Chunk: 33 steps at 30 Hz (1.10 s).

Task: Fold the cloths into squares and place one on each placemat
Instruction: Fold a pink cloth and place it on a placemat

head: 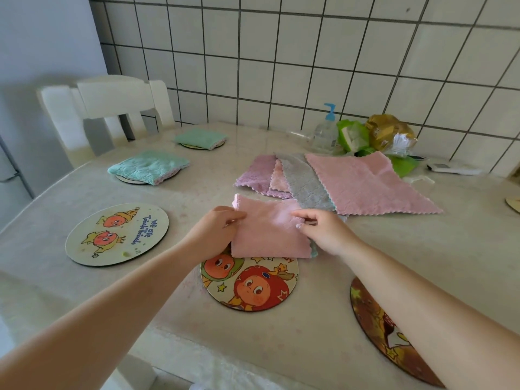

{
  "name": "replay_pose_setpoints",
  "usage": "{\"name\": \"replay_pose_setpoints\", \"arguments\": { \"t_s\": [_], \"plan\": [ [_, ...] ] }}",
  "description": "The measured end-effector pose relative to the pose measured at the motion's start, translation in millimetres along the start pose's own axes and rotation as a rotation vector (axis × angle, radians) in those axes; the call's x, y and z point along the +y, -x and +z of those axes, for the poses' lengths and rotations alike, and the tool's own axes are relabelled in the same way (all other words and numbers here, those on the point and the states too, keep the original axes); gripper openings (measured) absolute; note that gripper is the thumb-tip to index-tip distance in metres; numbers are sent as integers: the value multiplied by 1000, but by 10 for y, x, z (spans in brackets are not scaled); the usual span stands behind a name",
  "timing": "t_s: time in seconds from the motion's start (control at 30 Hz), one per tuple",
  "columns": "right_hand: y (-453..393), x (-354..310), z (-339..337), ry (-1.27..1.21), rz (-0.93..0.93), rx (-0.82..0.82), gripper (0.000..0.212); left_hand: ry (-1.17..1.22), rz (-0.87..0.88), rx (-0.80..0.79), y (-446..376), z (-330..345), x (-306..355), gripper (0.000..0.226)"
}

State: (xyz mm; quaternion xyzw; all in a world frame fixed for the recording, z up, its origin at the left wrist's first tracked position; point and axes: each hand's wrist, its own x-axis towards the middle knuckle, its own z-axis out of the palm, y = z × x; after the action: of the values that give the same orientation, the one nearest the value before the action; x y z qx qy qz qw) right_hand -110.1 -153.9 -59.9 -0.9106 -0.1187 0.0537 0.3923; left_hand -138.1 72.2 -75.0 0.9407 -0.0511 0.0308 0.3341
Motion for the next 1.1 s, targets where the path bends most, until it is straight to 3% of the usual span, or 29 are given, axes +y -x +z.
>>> {"name": "replay_pose_setpoints", "arguments": {
  "t_s": [0.3, 0.53, 0.63, 0.8, 1.1],
  "plan": [
    [-50, -336, 261, -355, 0, 41, 35, 190, -78, 197, 82, -372, -183, 45],
    [-250, -873, 720, -332, -107, -69, 38, 708, -194, 127, 494, -942, -735, 73],
    [-395, -1104, 939, -306, -123, -135, 40, 888, -265, 131, 681, -1156, -895, 52],
    [-673, -1464, 1242, -312, -146, -253, 39, 743, -349, 237, 823, -1387, -1185, 17],
    [-1072, -1721, 1573, -337, -125, -254, 24, 483, -417, 356, 864, -1510, -1542, 10]
  ]
}}
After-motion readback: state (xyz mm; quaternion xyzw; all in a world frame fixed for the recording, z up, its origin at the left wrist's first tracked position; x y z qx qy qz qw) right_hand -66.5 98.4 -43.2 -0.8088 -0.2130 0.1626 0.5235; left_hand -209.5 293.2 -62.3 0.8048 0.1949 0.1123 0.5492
